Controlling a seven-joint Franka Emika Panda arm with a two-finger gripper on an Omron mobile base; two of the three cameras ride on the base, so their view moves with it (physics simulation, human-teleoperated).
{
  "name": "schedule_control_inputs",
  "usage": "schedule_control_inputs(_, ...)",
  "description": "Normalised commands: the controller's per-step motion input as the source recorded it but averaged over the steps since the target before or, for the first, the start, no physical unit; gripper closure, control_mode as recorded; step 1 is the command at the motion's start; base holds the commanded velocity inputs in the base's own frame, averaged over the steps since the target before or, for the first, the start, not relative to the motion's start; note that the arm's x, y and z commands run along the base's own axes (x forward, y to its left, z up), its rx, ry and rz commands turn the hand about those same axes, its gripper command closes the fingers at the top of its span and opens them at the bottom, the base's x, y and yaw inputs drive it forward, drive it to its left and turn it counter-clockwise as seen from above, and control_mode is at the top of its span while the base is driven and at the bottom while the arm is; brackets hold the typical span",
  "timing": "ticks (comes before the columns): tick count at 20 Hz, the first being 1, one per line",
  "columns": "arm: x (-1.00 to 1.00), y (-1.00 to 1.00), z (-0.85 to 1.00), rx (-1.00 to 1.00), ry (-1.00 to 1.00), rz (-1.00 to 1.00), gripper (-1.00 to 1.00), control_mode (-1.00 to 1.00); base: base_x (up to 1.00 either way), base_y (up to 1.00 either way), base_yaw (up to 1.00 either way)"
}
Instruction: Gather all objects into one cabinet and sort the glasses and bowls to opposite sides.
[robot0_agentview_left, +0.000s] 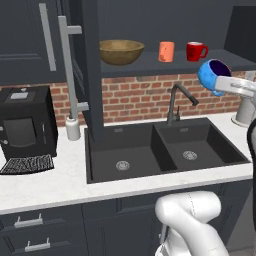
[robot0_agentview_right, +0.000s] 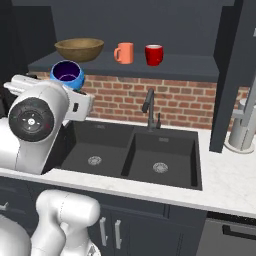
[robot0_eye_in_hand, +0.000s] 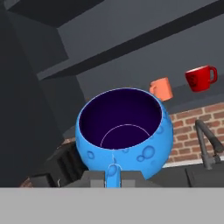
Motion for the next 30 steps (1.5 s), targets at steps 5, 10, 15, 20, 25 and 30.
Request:
schedule_control_inputs(5, 0.22, -0.34, 0.27, -0.04, 0.0, -0.05, 1.0, -1.0, 0.0, 0.0, 0.0)
schedule_control_inputs(10, 0.47, -0.23, -0.14, 0.06, 0.0, -0.06, 1.0, -1.0, 0.0, 0.0, 0.0)
schedule_control_inputs(15, 0.82, -0.11, -0.09, 0.0, 0.02, 0.01, 1.0, -1.0, 0.0, 0.0, 0.0)
schedule_control_inputs(20, 0.78, -0.09, 0.0, -0.03, 0.0, -0.01, 1.0, -1.0, 0.0, 0.0, 0.0)
schedule_control_inputs(25, 0.54, -0.01, -0.02, 0.0, 0.01, 0.01, 1.0, -1.0, 0.0, 0.0, 0.0)
schedule_control_inputs(30, 0.83, -0.09, -0.02, 0.0, 0.01, 0.01, 1.0, -1.0, 0.0, 0.0, 0.0)
